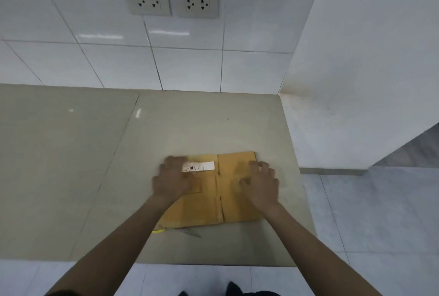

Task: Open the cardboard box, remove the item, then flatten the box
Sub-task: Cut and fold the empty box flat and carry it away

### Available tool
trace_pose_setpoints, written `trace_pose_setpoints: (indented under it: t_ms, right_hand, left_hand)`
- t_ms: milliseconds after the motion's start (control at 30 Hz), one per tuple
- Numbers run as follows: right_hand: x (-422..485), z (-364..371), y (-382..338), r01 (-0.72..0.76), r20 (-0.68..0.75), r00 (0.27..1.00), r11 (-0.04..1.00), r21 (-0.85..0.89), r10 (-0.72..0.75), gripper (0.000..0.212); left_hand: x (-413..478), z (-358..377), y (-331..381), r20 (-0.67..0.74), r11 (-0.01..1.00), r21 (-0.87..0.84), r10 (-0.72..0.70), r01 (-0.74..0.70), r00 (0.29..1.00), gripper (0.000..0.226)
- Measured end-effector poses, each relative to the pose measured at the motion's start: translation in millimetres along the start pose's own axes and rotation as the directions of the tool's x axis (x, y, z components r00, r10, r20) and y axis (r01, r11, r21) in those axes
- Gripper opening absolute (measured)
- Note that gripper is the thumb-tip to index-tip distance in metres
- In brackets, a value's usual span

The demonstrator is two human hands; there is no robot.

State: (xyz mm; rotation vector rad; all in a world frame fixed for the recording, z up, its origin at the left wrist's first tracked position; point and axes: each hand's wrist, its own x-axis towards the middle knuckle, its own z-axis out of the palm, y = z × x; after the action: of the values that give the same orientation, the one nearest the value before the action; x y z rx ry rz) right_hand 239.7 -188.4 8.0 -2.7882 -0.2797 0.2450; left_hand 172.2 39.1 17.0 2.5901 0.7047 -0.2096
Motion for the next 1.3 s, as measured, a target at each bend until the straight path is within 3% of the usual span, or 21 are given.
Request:
trace_pose_setpoints:
  t_ms: [67, 167, 267, 367, 633, 800, 933, 1300]
  right_hand:
    - [1.7, -8.4, 4.5, -0.190, 0.010, 0.982, 0.980, 0.062, 0.190, 0.047]
    - [6.3, -13.3, 7.3, -0.280, 0.134, 0.954, 0.956, 0.086, 0.268, 0.047]
    - [4.8, -11.9, 6.3, -0.241, 0.161, 0.963, 0.959, 0.148, 0.217, 0.054]
    - [0.4, -13.6, 7.3, -0.227, 0.150, 0.969, 0.949, 0.220, 0.197, 0.066]
    - [-14.8, -33.0, 24.2, -0.076, 0.060, 0.997, 0.856, 0.511, 0.052, 0.070]
    - [-32.1, -44.5, 37.1, -0.035, -0.010, 0.999, 0.817, 0.576, 0.049, 0.068]
    - [-54.9, -51.8, 48.0, 0.013, -0.061, 0.998, 0.792, 0.611, 0.030, 0.063]
    - [-150.5, -81.7, 113.8, 0.069, -0.118, 0.993, 0.777, 0.626, 0.008, 0.055]
  left_hand:
    - [-2.1, -7.8, -3.6, -0.135, 0.957, 0.061, -0.275, 0.285, 0.952, 0.051]
    - [-5.5, -14.6, -9.6, 0.017, 0.867, 0.013, -0.497, 0.497, 0.867, 0.057]
    - [-4.6, -13.5, -11.3, 0.115, 0.873, -0.064, -0.475, 0.484, 0.872, 0.069]
    - [-5.9, -13.7, -7.9, 0.110, 0.868, -0.131, -0.467, 0.479, 0.877, 0.070]
    - [-18.1, -32.6, 1.4, -0.033, 0.914, -0.266, -0.326, 0.306, 0.945, 0.038]
    - [-44.5, -43.1, 10.9, -0.098, 0.929, -0.293, -0.266, 0.227, 0.959, 0.032]
    - [-77.2, -43.1, 19.2, -0.135, 0.924, -0.323, -0.261, 0.207, 0.956, 0.039]
    - [-190.3, -8.5, 50.2, -0.084, 0.901, -0.413, -0.186, 0.135, 0.979, 0.048]
